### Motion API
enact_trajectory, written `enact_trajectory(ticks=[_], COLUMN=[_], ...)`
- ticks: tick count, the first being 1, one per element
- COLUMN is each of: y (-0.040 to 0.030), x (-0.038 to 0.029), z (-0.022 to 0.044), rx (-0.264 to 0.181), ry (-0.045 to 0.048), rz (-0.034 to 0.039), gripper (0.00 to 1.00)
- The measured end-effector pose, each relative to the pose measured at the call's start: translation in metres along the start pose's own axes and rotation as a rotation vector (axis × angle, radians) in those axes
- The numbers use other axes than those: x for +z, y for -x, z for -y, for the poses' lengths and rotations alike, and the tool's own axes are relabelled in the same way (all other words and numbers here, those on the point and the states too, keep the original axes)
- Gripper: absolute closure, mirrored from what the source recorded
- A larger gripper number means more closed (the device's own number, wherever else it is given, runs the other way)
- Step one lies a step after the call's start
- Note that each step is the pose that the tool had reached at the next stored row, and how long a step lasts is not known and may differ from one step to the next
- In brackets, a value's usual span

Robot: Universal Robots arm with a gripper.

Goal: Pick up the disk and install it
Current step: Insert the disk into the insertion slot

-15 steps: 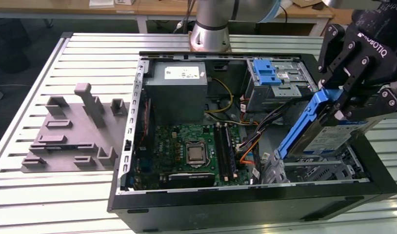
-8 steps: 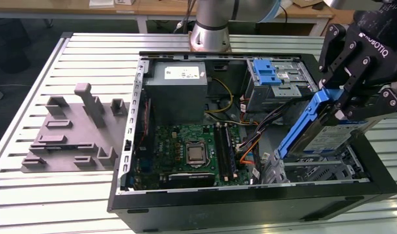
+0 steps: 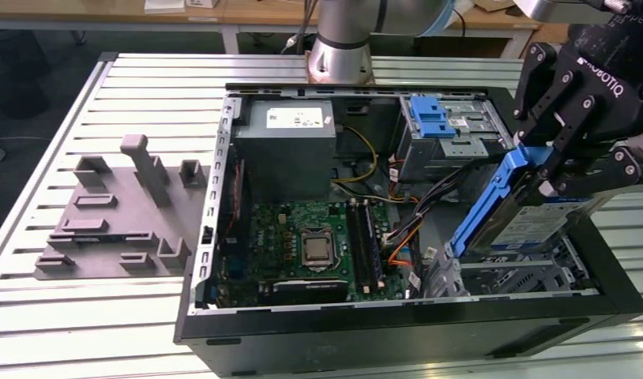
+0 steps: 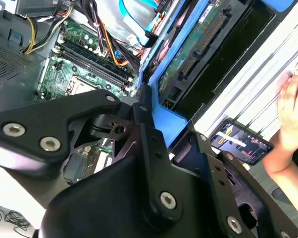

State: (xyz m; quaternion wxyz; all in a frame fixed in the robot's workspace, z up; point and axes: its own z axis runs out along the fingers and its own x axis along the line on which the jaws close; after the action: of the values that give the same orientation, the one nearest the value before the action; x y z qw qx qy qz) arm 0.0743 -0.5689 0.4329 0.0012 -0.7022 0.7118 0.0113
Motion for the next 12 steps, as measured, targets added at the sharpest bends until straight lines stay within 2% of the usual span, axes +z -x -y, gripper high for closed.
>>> enact_trajectory(ticks=[12], y=[0.0], x=[-0.0026], z=[0.0001], rx=[0.003], ry=[0.0005], rz=[-0.0024], gripper=[0.64])
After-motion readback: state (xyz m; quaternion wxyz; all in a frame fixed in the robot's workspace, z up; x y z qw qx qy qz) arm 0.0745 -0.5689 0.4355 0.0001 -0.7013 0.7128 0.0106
